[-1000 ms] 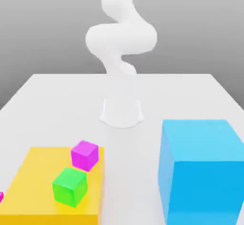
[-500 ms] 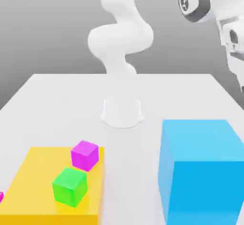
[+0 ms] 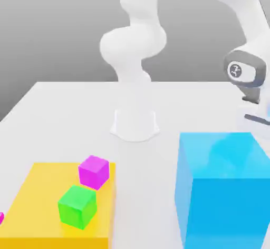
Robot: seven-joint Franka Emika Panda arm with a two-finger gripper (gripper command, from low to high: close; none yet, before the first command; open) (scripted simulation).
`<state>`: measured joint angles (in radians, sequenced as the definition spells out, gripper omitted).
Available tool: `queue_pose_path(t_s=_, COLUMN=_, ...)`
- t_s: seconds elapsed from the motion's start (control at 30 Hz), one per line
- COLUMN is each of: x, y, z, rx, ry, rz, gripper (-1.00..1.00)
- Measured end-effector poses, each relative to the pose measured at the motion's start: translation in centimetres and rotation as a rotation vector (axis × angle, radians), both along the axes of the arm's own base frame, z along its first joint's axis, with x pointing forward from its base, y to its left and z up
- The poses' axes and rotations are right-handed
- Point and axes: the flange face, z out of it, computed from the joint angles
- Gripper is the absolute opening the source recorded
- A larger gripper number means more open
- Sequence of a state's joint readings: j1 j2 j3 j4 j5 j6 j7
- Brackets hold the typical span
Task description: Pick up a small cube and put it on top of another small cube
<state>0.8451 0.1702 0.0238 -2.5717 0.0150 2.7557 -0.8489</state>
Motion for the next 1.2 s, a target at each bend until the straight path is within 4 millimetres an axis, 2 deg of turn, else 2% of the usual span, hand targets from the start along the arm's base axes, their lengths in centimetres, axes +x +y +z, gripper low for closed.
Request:
queue_pose_path(t_s=0.17, x=-0.6, y=0.2, z=-5.7, rx=-0.016, ry=-0.001, rz=0.052, gripper=0.0)
queue_pose_path(t_s=0.2, x=-0.7, y=0.2, z=-6.7, rx=-0.017, ry=0.0, rz=0.052, gripper=-1.0)
queue_pose_path(t_s=0.43, x=-0.7, y=0.2, z=-6.9, rx=-0.019, ry=0.001, rz=0.053, gripper=-1.0)
queue_pose_path(t_s=0.6, x=-0.7, y=0.2, z=-1.8, rx=-0.019, ry=0.001, rz=0.052, gripper=-1.0)
queue_pose_path(t_s=0.67, x=0.8, y=-0.6, z=-0.9, rx=-0.019, ry=-0.005, rz=-0.016, gripper=-1.0)
queue_pose_path(t_s=0.73, x=2.1, y=-0.5, z=0.2, rx=-0.006, ry=-0.033, rz=-0.065, gripper=-1.0)
queue_pose_path(t_s=0.87, x=5.2, y=0.2, z=3.6, rx=0.053, ry=-0.127, rz=-0.15, gripper=-1.0)
queue_pose_path(t_s=0.97, x=8.3, y=-0.1, z=6.4, rx=0.1, ry=-0.202, rz=-0.237, gripper=-1.0)
queue_pose_path(t_s=1.1, x=12.8, y=-1.7, z=10.5, rx=0.163, ry=-0.307, rz=-0.368, gripper=-1.0)
queue_pose_path(t_s=1.2, x=16.2, y=-3.9, z=13.5, rx=0.205, ry=-0.386, rz=-0.48, gripper=-1.0)
